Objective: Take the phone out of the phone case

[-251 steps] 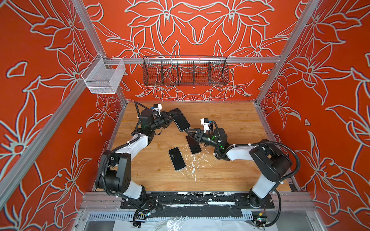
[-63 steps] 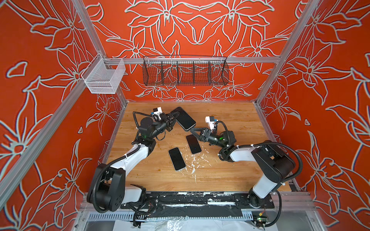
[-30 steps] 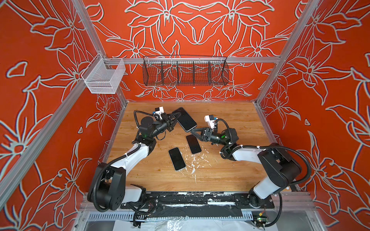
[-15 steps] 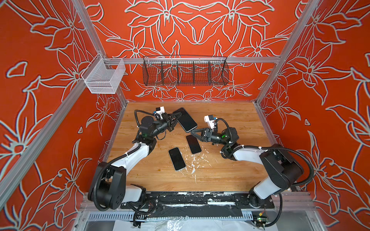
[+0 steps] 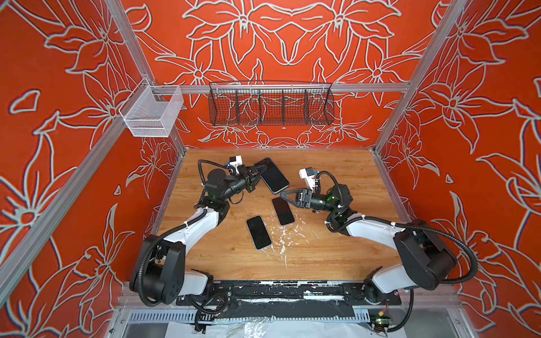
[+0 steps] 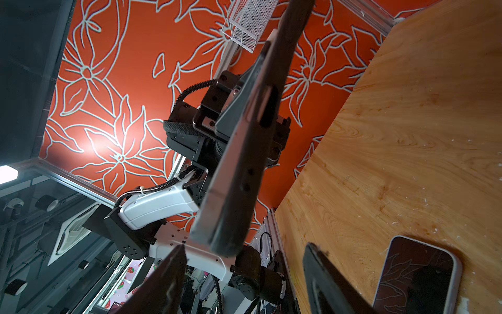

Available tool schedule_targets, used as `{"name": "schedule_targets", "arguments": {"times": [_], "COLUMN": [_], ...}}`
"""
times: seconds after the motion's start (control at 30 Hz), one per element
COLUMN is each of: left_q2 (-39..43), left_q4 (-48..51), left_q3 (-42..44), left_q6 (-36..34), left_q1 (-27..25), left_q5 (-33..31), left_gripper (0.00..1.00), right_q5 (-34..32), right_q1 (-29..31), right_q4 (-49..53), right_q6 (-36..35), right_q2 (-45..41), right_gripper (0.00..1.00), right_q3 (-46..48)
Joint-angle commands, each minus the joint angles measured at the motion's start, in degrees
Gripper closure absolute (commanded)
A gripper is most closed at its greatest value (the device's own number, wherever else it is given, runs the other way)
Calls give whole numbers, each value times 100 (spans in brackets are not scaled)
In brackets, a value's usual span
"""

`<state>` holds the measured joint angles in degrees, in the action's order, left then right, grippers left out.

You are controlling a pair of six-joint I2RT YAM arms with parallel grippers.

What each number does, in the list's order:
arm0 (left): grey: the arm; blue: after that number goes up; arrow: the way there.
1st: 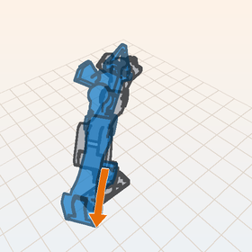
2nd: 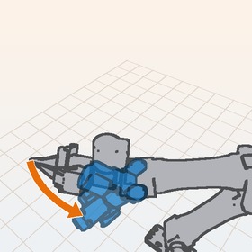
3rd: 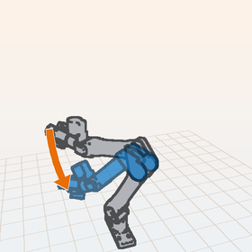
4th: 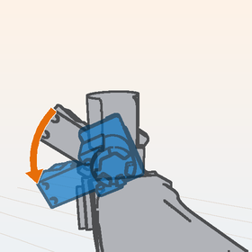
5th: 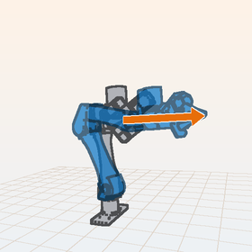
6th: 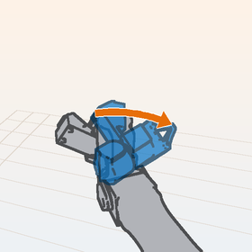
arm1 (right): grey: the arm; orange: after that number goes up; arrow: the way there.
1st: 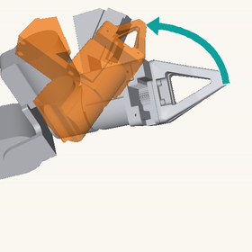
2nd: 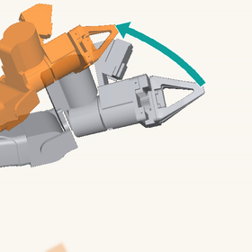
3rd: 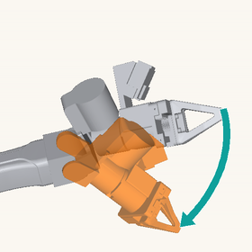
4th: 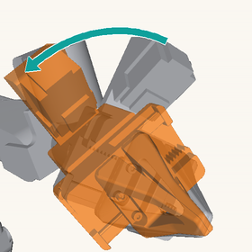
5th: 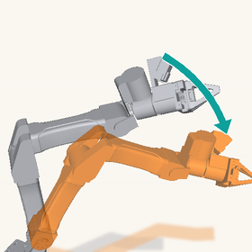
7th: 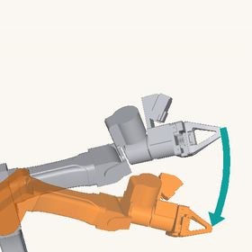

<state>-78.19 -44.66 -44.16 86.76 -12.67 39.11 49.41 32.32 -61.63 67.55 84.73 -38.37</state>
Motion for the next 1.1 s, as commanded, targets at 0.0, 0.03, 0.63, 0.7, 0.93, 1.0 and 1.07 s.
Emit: {"name": "schedule_targets", "arguments": {"times": [0.0,0.03,0.63,0.7,0.93,1.0,1.07], "left_q2": [-4,-7,313,322,343,345,327], "left_q4": [-341,-341,-328,-341,-376,-359,-368], "left_q3": [-172,-172,10,22,65,91,132], "left_q6": [-2,4,71,74,97,77,60], "left_q1": [-25,-21,-51,-67,-131,-137,-137], "left_q5": [88,92,83,79,79,79,62], "left_gripper": [100,100,100,100,100,100,100], "right_q5": [100,88,-83,-89,-142,-134,-124], "right_q1": [-15,-15,-67,-66,-68,-69,-71], "right_q4": [59,57,-47,-68,-145,-143,-151], "right_q6": [-132,-137,-67,-45,4,4,13], "right_q2": [-79,-79,17,45,103,111,117], "right_gripper": [30,30,30,30,31,30,31], "right_q3": [-101,-101,-145,-158,-196,-222,-245]}}
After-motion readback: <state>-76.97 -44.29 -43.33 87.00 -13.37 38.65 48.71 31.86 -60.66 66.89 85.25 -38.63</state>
